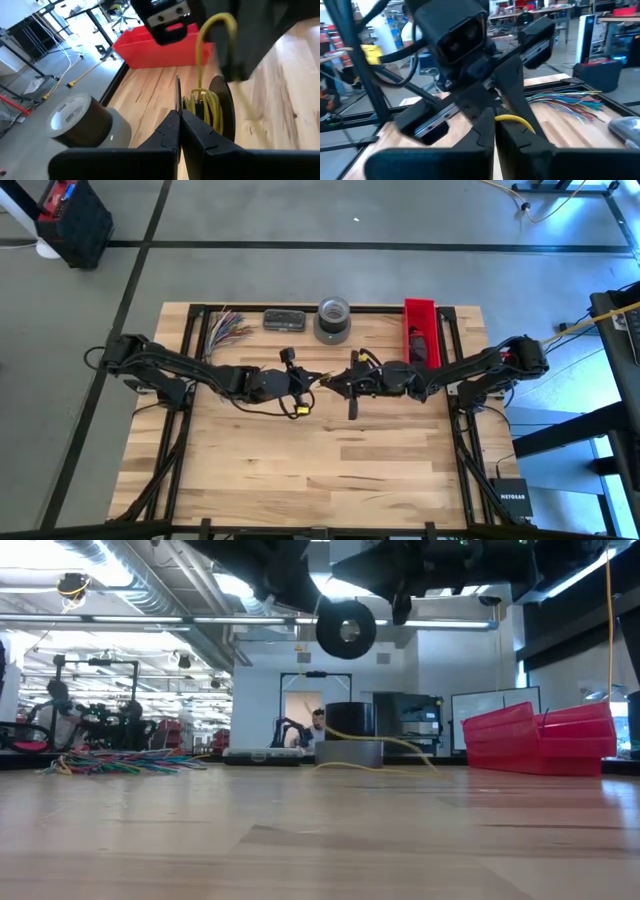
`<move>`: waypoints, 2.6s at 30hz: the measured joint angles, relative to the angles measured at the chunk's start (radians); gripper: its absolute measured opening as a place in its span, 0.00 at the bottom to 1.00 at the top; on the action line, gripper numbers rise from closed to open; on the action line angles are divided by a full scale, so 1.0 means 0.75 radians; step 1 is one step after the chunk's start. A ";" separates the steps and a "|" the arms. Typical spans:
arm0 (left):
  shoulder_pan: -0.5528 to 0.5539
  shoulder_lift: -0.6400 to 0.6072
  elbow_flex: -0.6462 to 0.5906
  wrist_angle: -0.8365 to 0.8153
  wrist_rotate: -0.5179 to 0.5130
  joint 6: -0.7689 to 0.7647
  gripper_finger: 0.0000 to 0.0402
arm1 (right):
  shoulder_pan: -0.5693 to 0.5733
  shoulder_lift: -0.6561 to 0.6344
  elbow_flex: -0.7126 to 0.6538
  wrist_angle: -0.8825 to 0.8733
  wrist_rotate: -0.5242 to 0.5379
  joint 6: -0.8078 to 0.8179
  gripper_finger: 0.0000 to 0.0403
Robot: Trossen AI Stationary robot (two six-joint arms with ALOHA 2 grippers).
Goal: Coil cords
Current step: Coil the yellow wire into the black spool
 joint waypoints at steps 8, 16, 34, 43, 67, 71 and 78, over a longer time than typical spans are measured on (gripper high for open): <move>0.025 0.022 0.000 0.132 -0.002 -0.075 0.00 | 0.001 0.081 0.006 0.041 0.001 -0.014 0.02; 0.029 0.025 -0.003 0.158 -0.021 -0.068 0.00 | 0.001 0.189 0.127 -0.138 0.031 -0.089 0.02; 0.009 -0.019 -0.002 0.173 -0.029 -0.038 0.00 | 0.009 0.211 0.164 -0.385 0.322 -0.180 0.02; -0.043 -0.107 -0.002 0.075 -0.041 -0.013 0.00 | 0.006 0.206 0.169 -0.468 0.329 -0.247 0.02; -0.084 -0.127 0.002 -0.090 -0.048 -0.024 0.00 | -0.001 -0.118 0.125 -1.113 0.407 -0.421 0.40; -0.091 -0.127 0.008 -0.086 -0.048 -0.020 0.00 | -0.071 -0.075 -0.065 -0.681 0.215 -0.503 0.40; -0.097 -0.125 0.012 -0.081 -0.048 -0.008 0.00 | -0.213 0.239 -0.251 0.058 -0.001 -0.526 0.39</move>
